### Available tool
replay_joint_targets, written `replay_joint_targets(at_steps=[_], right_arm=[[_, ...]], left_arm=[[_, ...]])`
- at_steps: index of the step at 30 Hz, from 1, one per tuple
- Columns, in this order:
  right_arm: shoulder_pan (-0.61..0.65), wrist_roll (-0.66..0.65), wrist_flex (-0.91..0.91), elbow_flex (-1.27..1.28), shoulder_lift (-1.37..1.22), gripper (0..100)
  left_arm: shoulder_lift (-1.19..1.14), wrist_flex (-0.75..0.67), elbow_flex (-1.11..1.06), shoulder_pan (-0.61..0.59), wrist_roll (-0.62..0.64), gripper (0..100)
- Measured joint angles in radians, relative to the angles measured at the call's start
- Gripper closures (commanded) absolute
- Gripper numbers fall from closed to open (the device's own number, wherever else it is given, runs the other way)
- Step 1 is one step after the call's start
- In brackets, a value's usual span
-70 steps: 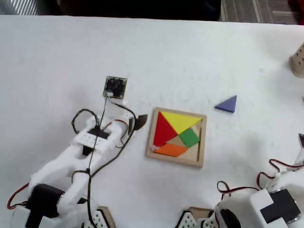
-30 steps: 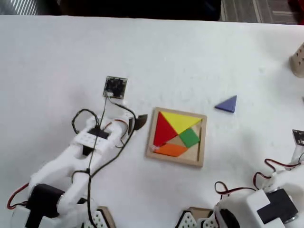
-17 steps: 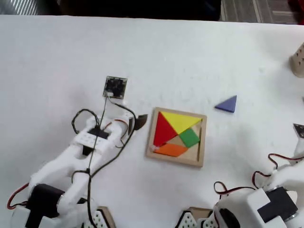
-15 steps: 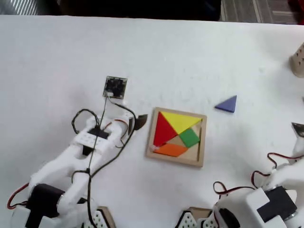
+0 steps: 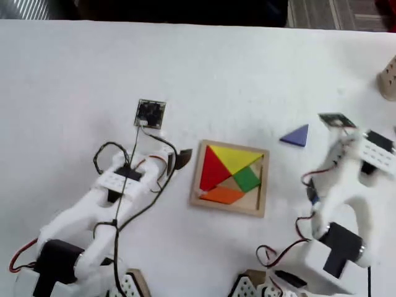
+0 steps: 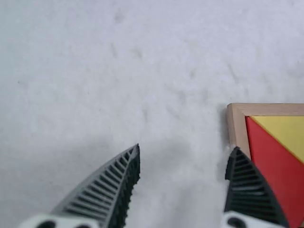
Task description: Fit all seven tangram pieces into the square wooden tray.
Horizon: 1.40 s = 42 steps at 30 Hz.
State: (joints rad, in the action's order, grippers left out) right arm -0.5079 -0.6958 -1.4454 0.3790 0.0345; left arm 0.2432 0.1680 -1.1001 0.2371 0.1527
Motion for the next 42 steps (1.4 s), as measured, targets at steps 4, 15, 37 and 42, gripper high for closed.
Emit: replay_joint_targets(at_steps=[4,15,37,42], right_arm=[[0.149,0.083,0.015,-0.038,0.000,98.1],[0.539,-0.218,0.144,-0.054,-0.002,97.8],[0.666,-0.078,-0.063,-0.077,-0.002,70.7],[0.666,0.025,-0.213,-0.195,-0.002,70.8]], left_arm=[[0.000,0.000,0.000,0.000,0.000,71],[0.000,0.000,0.000,0.000,0.000,71],[0.000,0.000,0.000,0.000,0.000,71],[0.000,0.000,0.000,0.000,0.000,71]])
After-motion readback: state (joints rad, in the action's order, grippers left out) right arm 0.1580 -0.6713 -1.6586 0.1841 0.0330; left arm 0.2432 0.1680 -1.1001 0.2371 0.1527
